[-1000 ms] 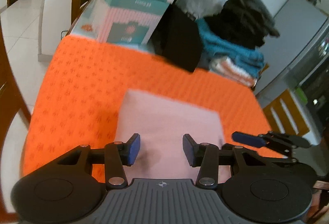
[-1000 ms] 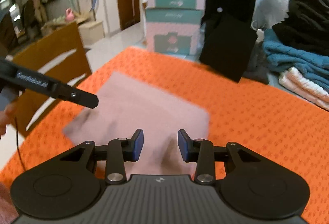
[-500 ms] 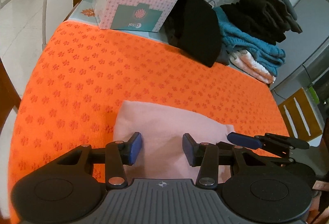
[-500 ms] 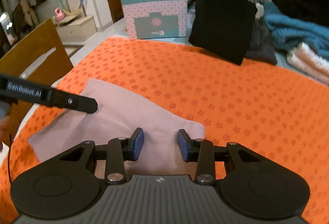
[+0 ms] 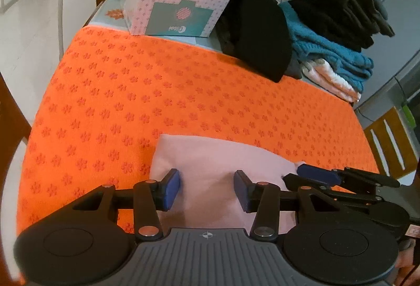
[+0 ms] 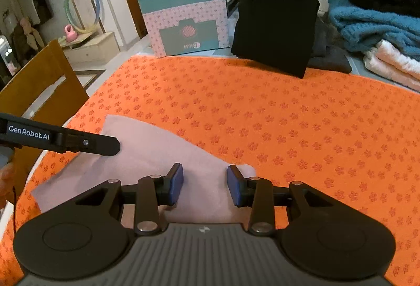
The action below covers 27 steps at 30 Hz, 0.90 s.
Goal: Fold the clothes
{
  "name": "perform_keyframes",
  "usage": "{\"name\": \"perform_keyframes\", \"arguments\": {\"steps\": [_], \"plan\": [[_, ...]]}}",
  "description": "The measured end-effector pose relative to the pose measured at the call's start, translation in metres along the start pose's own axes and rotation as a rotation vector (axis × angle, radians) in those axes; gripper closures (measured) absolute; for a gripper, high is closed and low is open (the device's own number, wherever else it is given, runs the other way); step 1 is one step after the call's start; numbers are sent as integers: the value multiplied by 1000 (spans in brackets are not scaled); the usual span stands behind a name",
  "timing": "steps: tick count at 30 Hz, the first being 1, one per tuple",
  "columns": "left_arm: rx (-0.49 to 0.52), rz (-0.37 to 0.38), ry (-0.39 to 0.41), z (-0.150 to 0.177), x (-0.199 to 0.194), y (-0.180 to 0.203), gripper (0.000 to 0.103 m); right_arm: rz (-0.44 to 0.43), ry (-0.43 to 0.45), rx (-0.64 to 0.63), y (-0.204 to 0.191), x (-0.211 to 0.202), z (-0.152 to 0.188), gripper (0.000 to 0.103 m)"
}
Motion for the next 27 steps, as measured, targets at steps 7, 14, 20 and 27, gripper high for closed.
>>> {"name": "perform_keyframes", "arguments": {"steps": [7,14,20,27], "plan": [[-17,-24,30,0,-27,-4,49,13,80,107,1,-41,2,47],[-45,-69,26,25,-46,-22,49,-45,94,311,14,-60,57,41],[-86,-89,-15,43,-37,-35,50,-212,152,533,20,-46,80,33],[-148,-64,-38,51,-29,-44,50,-336,215,657,21,-32,87,29]]}}
Point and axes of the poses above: each gripper's, at about its wrist camera, not at the fingertips, and x roughly the way its jaws point, y to its right, z to its underside, the point moved 6 cm from there along x, roughly the way its jaws point, and after that the axes turned 12 degrees about -z, right-handed, at the moved point
